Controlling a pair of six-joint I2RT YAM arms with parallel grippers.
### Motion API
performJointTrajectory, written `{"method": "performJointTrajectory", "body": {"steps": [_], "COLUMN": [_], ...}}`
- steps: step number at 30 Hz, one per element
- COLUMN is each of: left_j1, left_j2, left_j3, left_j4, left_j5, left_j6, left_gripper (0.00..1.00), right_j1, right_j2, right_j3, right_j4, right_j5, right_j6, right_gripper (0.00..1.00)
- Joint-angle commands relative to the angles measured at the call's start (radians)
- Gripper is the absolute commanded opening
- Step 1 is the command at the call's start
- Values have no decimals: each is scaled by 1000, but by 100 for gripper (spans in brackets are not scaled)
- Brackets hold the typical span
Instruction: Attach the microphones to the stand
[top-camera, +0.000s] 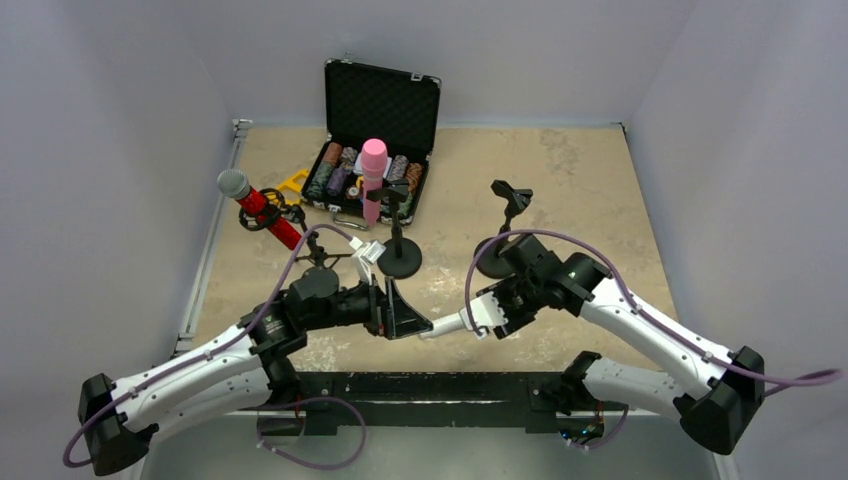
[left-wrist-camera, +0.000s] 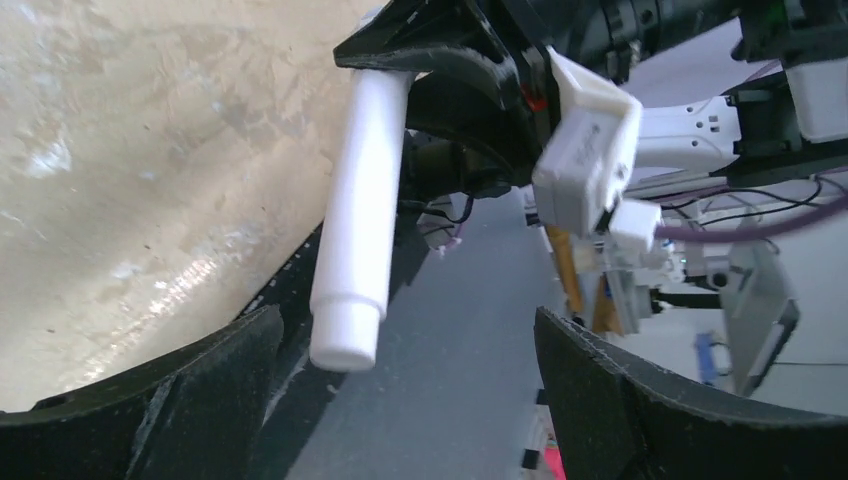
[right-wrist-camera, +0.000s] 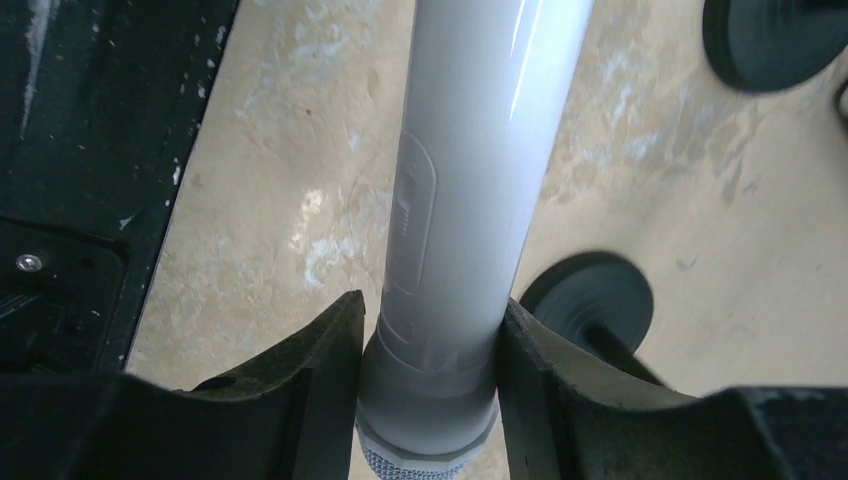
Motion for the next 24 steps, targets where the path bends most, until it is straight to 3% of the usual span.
{"method": "performJointTrajectory", "body": {"steps": [1, 7, 12, 17, 22, 24], "left_j1": [3, -17, -38, -40, -40, -42], "left_j2": [80, 241, 306, 333, 332, 326], "left_j3": [1, 43, 31, 38, 45, 40], "left_j4": [156, 91, 151, 180, 161, 161], "left_j5": [110, 195, 252, 304, 330, 346], "left_j6": [-227, -254, -263, -256, -231, -222], "left_gripper": [99, 94, 79, 50, 4, 0], "right_j1": [130, 267, 279, 279, 279, 280], "right_j2": [33, 90, 95, 88, 82, 81], "right_j3": [82, 168, 178, 159, 170, 180], "right_j4": [46, 80, 107, 115, 101, 94], "right_j5": [-5, 38, 59, 70, 39, 19], "right_j6": [-28, 34, 51, 54, 78, 87], "right_gripper": [8, 8, 9, 10, 12, 12]}}
